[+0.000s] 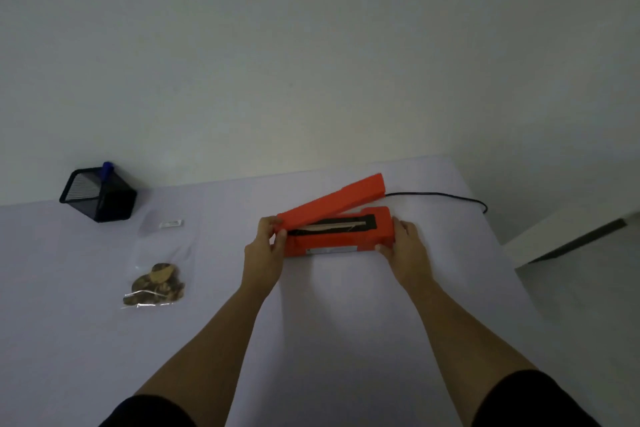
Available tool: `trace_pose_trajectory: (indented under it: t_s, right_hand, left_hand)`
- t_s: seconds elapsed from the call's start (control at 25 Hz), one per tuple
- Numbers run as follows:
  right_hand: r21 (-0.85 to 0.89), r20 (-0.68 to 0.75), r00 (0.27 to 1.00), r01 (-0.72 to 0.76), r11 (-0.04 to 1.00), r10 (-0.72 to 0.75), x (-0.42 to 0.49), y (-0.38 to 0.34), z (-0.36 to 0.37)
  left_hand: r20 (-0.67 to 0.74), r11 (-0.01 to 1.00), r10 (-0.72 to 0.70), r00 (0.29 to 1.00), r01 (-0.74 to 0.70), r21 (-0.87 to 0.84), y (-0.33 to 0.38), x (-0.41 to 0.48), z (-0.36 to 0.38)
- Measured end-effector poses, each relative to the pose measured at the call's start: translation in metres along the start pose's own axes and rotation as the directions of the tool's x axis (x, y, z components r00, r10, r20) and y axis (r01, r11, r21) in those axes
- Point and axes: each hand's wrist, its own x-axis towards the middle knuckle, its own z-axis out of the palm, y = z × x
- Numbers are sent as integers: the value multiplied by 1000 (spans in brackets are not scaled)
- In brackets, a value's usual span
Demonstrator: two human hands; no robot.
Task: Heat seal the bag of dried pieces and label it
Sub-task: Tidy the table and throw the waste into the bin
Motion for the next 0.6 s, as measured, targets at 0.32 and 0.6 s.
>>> trace_pose_trajectory:
  t_s: [0.32, 0.6]
  right_hand:
    - [-4, -47, 998, 50, 999, -50, 89, -13, 4]
    - [-62, -27, 998, 52, 997, -54, 122, -20, 7]
  left_hand:
    - [-43, 1000, -7, 999, 6, -24, 9, 82, 7]
    - [-14, 1000, -12, 1000, 12, -6, 15, 113, 6]
